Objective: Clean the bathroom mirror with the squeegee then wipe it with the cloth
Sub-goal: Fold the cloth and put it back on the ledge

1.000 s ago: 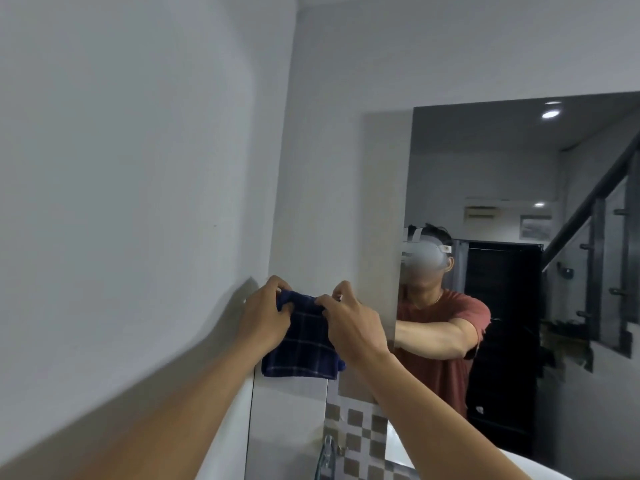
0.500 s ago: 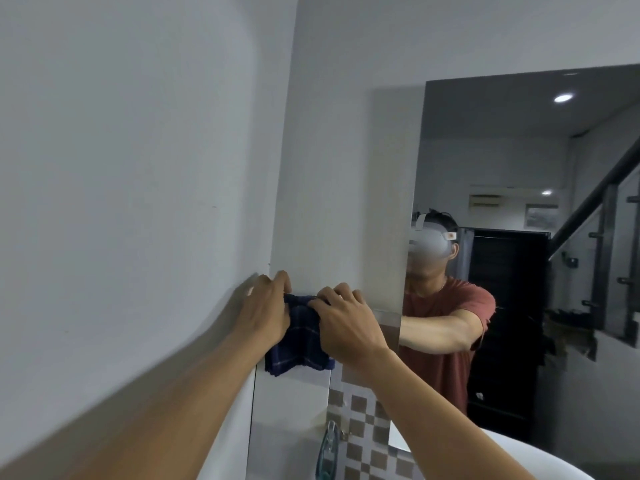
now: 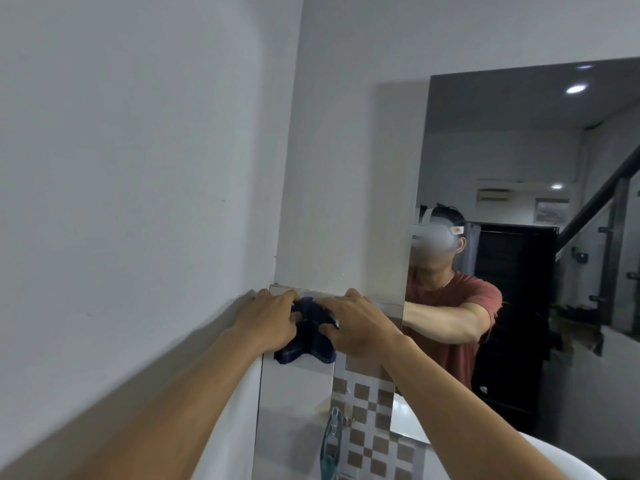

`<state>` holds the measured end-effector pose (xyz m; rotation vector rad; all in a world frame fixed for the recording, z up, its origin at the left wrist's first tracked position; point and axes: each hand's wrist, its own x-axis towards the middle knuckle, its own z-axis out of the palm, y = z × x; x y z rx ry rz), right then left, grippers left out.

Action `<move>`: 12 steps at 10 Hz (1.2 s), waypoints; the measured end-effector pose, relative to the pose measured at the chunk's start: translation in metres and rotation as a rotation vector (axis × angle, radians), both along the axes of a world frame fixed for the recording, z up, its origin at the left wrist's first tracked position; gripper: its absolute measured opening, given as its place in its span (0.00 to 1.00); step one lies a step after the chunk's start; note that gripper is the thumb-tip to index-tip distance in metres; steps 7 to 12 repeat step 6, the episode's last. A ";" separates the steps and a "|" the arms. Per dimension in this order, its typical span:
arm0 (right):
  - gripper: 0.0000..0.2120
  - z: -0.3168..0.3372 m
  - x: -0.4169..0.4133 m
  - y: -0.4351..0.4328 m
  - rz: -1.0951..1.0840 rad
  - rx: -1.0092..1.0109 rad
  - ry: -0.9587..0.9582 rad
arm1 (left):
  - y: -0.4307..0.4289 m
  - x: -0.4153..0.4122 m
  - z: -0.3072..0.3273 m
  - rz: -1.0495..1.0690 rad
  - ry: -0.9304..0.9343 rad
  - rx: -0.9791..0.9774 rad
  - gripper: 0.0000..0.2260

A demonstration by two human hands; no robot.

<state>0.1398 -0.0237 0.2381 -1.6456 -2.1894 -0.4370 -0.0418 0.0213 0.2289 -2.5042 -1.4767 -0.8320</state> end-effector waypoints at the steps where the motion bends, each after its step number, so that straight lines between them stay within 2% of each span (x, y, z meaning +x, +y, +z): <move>1: 0.21 -0.001 0.000 0.000 -0.013 0.021 0.056 | 0.003 0.000 0.001 -0.004 -0.013 0.019 0.17; 4: 0.24 -0.022 -0.003 -0.003 0.036 0.044 0.279 | 0.004 -0.003 -0.010 -0.038 -0.050 0.172 0.18; 6: 0.21 -0.023 -0.008 -0.014 0.037 0.109 0.291 | 0.002 -0.003 -0.015 -0.018 -0.099 0.263 0.17; 12: 0.21 -0.023 -0.008 -0.014 0.037 0.109 0.291 | 0.002 -0.003 -0.015 -0.018 -0.099 0.263 0.17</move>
